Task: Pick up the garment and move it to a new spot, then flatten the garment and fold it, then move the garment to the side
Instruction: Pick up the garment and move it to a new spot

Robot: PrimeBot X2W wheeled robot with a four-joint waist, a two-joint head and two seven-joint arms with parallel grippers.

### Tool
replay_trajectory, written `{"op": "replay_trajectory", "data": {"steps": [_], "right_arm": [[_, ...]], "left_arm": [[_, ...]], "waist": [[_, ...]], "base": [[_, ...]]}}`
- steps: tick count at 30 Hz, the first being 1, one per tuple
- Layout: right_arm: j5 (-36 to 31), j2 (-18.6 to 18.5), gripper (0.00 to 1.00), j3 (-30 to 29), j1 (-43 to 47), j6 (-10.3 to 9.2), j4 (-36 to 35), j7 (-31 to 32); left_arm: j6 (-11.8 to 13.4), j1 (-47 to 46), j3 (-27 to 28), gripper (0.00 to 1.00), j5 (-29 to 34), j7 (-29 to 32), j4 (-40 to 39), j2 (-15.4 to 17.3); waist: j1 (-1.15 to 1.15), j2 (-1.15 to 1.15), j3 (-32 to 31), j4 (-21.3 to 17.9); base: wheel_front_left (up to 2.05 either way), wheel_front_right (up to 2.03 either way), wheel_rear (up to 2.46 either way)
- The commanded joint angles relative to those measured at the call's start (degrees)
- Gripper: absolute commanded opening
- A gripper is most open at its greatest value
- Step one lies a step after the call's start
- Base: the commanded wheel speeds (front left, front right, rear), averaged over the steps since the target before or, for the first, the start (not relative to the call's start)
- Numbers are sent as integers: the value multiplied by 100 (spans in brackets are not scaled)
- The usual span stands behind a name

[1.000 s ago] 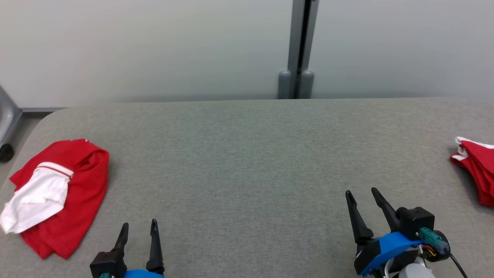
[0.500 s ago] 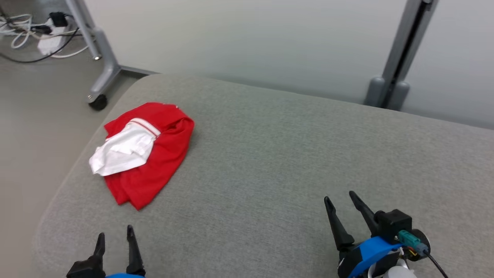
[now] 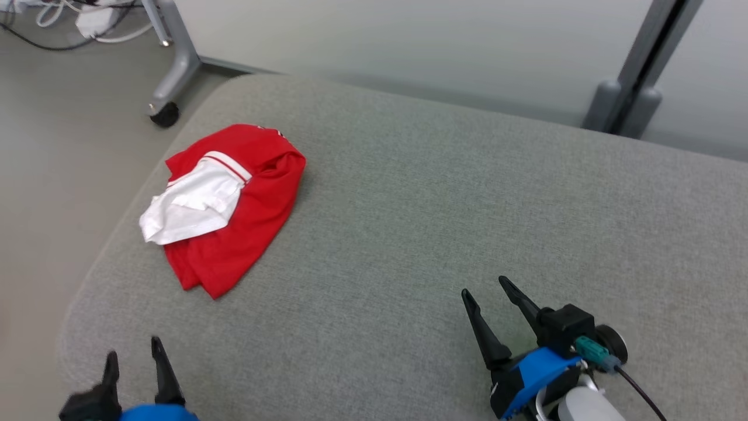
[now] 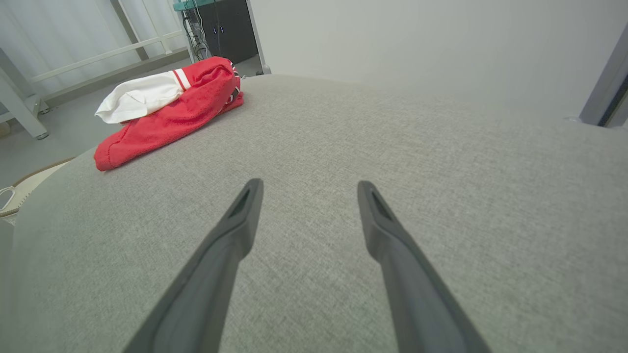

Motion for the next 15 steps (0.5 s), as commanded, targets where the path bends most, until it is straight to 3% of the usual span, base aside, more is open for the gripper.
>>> {"op": "replay_trajectory", "data": {"steps": [1, 9, 15], "right_arm": [[-118, -20, 100, -5, -131, -2, -48, -18], [-431, -107, 100, 110, -515, -1, -390, -18], [-433, -235, 100, 227, -689, -1, -718, -18]], "left_arm": [[-45, -329, 97, 100, 71, -2, -10, -3], [-221, -1522, 610, 100, 317, -1, 287, 294], [-406, -2476, 739, 100, 419, -2, 966, 691]], "waist": [[0, 0, 148, -66], [0, 0, 916, -454], [0, 0, 1336, -656]], "base": [[0, 0, 0], [0, 0, 0], [0, 0, 0]]}}
